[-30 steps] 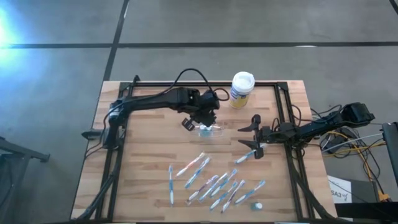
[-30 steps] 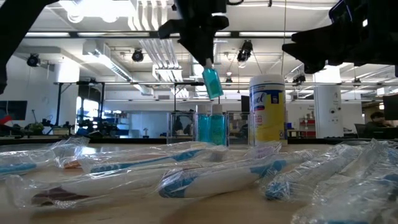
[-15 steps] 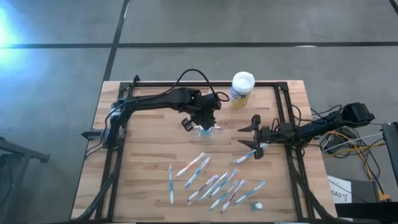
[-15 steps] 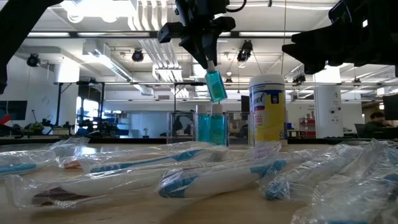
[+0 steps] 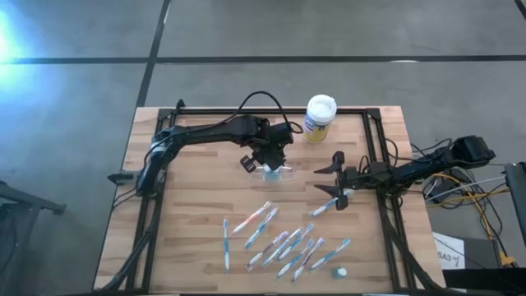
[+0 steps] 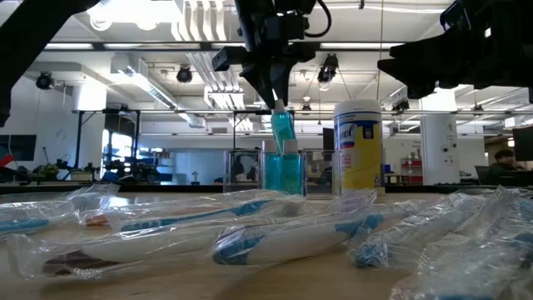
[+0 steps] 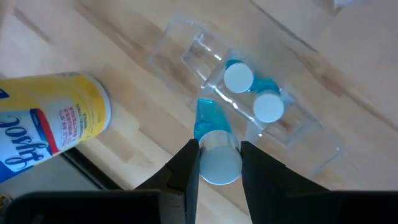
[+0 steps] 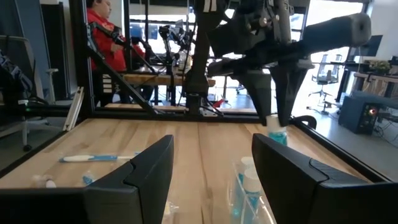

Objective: Pick & Place toothbrushing station
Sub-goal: Put the blue mouthwash into the transparent organizer

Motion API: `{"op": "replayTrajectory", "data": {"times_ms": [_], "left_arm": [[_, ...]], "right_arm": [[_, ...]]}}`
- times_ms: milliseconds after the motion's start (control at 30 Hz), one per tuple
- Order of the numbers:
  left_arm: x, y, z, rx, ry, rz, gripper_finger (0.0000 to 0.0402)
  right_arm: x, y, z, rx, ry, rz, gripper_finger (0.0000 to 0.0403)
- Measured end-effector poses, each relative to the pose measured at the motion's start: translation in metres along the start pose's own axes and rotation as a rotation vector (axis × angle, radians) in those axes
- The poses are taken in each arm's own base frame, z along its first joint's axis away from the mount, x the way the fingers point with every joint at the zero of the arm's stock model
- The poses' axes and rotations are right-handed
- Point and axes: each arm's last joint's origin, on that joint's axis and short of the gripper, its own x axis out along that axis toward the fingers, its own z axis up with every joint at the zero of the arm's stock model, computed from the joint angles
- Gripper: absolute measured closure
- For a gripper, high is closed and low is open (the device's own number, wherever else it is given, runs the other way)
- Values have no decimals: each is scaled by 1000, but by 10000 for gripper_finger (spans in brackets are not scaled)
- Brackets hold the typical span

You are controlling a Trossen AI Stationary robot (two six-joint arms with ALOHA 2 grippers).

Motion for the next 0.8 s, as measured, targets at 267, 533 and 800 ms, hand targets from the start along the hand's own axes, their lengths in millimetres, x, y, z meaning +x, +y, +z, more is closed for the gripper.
{"op": "replayTrajectory", "data": {"times_ms": [267,533,800], "left_arm": [[17,5,-8,-20,-5,-51,305],[35,10,-17,-34,3,-92,305],[38,11,-19,-34,-46,-120,305]], "right_arm": [[0,0,0,0,0,0,188],[0,0,0,0,0,0,188],[0,0,0,-3,0,0,188]]}}
